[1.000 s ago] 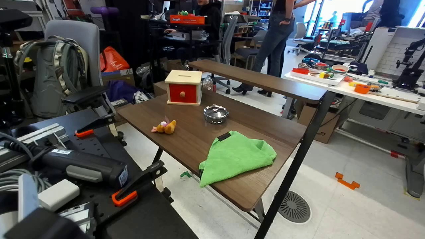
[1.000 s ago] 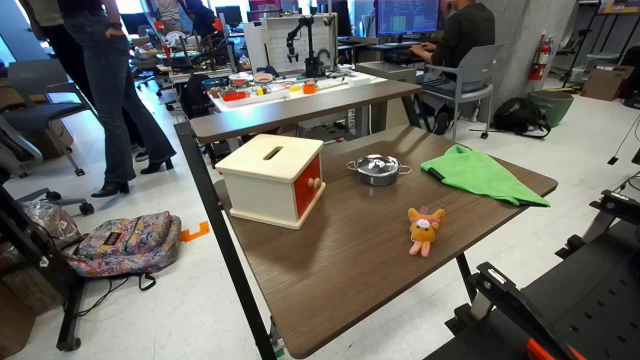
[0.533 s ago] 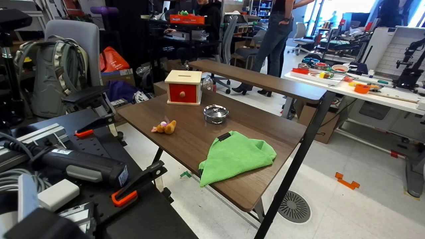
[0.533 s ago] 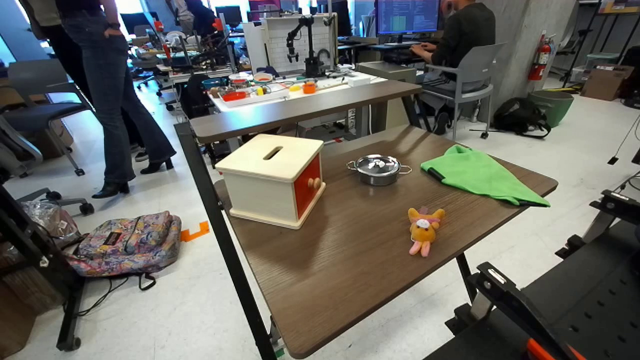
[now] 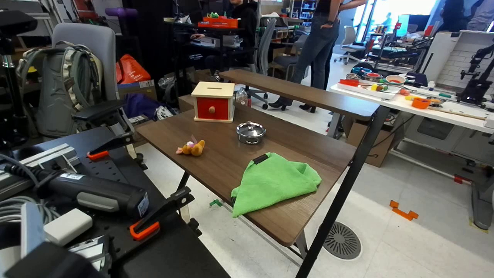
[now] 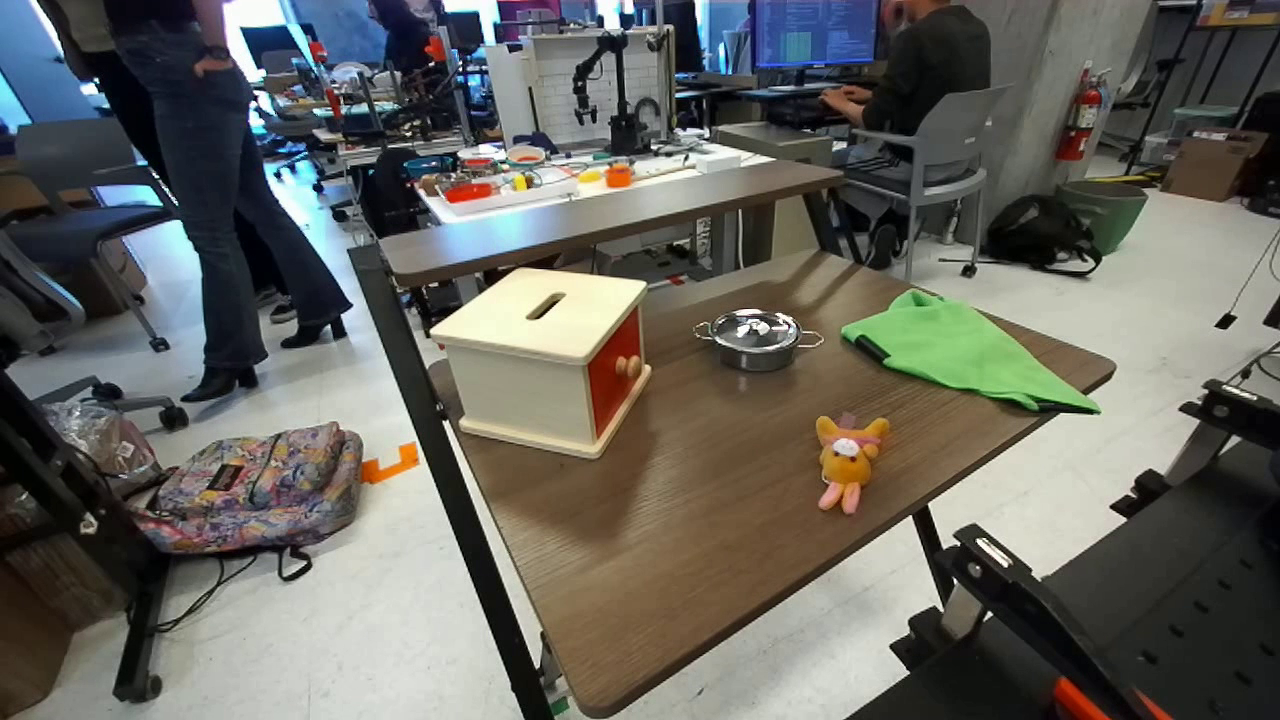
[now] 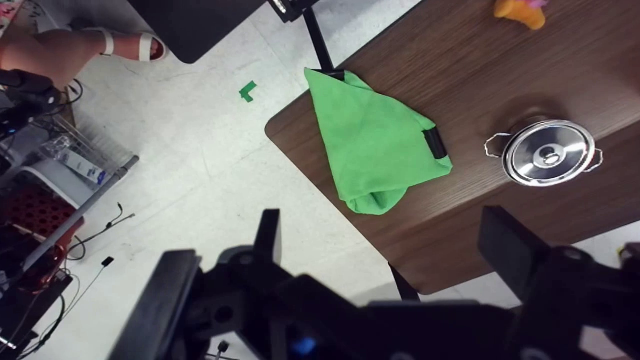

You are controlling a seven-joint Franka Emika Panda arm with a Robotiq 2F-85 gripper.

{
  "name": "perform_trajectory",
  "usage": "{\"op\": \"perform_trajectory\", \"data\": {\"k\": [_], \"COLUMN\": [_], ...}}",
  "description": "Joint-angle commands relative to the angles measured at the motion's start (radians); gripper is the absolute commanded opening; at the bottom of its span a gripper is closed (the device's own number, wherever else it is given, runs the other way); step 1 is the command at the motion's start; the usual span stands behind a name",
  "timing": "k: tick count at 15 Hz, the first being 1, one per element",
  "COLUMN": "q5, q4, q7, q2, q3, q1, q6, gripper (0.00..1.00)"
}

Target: Unfold the towel

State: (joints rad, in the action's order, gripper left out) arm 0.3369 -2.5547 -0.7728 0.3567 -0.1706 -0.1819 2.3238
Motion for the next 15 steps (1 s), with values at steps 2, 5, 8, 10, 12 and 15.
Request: {"op": "perform_trajectory", "data": {"k": [2,5,8,10,12,15], "q5": [0.103,0.104,0.120,0.120,0.120,0.169], "q4": [-0.014,-0.028,-0.027,-0.023,-0.019,-0.007], "q7": [-0.144,-0.130,-0.135,-0.135,-0.135,-0.172], "q2": [-0.201,-0.207,-0.268,-0.269,-0.269,-0.301], "q3": [0.014,0.052,0.075,0.075,0.075,0.093], "q1": [-0.020,0.023,0.031,0.031,0.032,0.037], "q6": [0.189,0.167,0.185,0.185,0.185,0.203], "gripper": [1.00,1.00,1.00,1.00,1.00,1.00]}}
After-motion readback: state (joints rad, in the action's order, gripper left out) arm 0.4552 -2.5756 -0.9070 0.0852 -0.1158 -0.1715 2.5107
